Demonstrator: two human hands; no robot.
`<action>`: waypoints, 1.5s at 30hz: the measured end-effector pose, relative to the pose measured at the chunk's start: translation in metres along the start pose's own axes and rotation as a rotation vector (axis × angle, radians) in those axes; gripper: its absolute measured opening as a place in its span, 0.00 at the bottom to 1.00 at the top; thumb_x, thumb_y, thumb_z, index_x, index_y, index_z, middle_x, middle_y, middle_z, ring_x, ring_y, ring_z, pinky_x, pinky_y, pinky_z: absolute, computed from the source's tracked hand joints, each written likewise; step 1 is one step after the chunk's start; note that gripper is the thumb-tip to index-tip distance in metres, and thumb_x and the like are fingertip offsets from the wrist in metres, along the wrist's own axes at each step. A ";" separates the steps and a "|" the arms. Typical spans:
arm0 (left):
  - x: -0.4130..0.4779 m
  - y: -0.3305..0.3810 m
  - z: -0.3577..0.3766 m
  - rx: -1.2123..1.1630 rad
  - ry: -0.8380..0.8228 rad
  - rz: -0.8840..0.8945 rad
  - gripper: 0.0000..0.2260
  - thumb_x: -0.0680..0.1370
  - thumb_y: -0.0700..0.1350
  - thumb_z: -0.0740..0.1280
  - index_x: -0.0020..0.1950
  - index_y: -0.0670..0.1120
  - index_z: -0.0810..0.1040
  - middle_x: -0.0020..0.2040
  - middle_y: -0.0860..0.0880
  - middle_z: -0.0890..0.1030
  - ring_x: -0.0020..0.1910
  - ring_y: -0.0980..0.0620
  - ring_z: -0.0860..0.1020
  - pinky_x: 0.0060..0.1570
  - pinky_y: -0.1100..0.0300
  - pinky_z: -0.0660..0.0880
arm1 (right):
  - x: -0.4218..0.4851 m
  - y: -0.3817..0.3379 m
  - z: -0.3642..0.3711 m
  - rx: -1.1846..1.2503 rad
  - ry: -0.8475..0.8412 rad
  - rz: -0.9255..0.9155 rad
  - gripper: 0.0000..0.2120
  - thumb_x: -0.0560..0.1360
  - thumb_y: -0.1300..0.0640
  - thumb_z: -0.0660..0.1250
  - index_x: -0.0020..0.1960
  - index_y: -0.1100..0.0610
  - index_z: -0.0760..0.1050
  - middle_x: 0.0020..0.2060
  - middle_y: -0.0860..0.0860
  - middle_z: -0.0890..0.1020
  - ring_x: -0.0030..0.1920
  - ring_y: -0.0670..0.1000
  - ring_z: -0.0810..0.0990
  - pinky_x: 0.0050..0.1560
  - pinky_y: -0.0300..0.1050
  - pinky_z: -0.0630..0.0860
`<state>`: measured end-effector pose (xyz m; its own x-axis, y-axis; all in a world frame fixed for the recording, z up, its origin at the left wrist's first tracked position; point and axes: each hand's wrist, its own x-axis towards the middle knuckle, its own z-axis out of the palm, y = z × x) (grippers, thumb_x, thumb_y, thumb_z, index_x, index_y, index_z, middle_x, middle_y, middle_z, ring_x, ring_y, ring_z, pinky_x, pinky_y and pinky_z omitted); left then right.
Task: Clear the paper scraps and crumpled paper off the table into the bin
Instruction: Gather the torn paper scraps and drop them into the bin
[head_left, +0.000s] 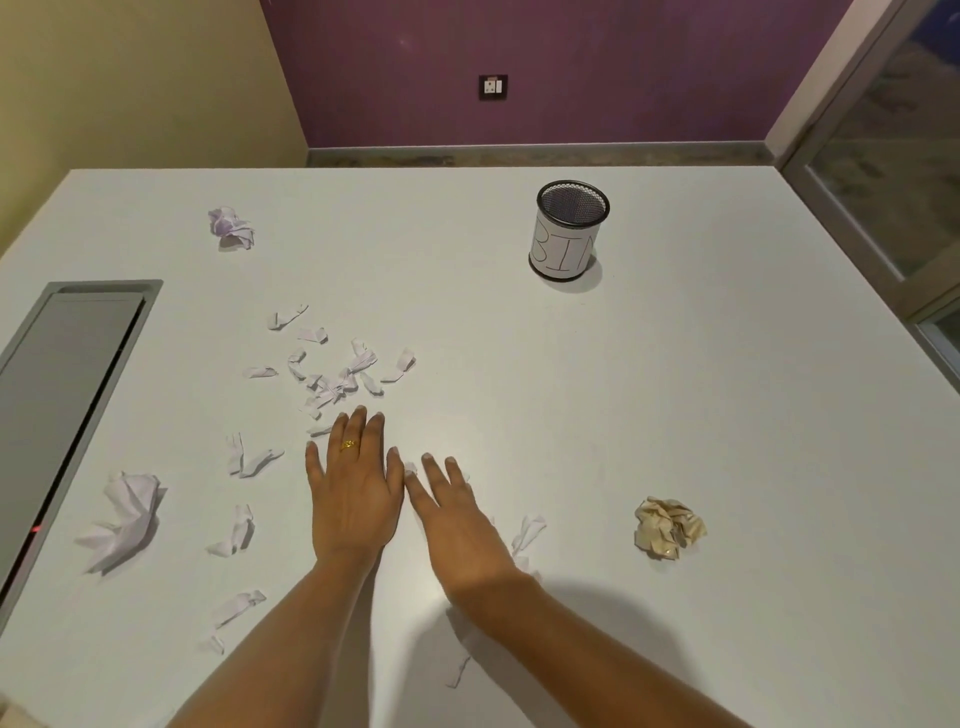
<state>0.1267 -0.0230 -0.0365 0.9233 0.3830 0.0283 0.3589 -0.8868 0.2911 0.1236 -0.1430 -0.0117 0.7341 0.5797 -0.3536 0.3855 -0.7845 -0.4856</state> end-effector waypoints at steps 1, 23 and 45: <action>0.000 0.000 0.000 -0.004 0.000 0.000 0.19 0.80 0.47 0.55 0.71 0.46 0.65 0.73 0.45 0.66 0.74 0.47 0.60 0.72 0.42 0.52 | 0.000 0.001 0.001 -0.035 -0.010 -0.012 0.33 0.76 0.74 0.48 0.76 0.56 0.42 0.77 0.53 0.42 0.76 0.56 0.38 0.73 0.50 0.57; 0.000 -0.002 0.000 0.015 -0.006 0.013 0.19 0.80 0.41 0.54 0.71 0.45 0.64 0.73 0.45 0.65 0.75 0.46 0.59 0.72 0.42 0.53 | 0.017 0.010 -0.013 -0.137 0.132 -0.205 0.21 0.78 0.69 0.54 0.70 0.62 0.62 0.70 0.57 0.66 0.68 0.56 0.64 0.61 0.51 0.73; 0.000 0.002 -0.001 -0.007 0.003 0.008 0.18 0.81 0.48 0.54 0.69 0.45 0.67 0.72 0.45 0.68 0.73 0.46 0.61 0.71 0.41 0.55 | 0.089 0.055 -0.157 0.166 0.534 0.024 0.16 0.72 0.71 0.58 0.52 0.64 0.80 0.51 0.61 0.82 0.51 0.57 0.80 0.46 0.37 0.68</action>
<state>0.1271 -0.0244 -0.0347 0.9259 0.3763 0.0332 0.3503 -0.8883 0.2971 0.2977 -0.1691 0.0552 0.9394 0.3362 0.0668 0.3037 -0.7261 -0.6169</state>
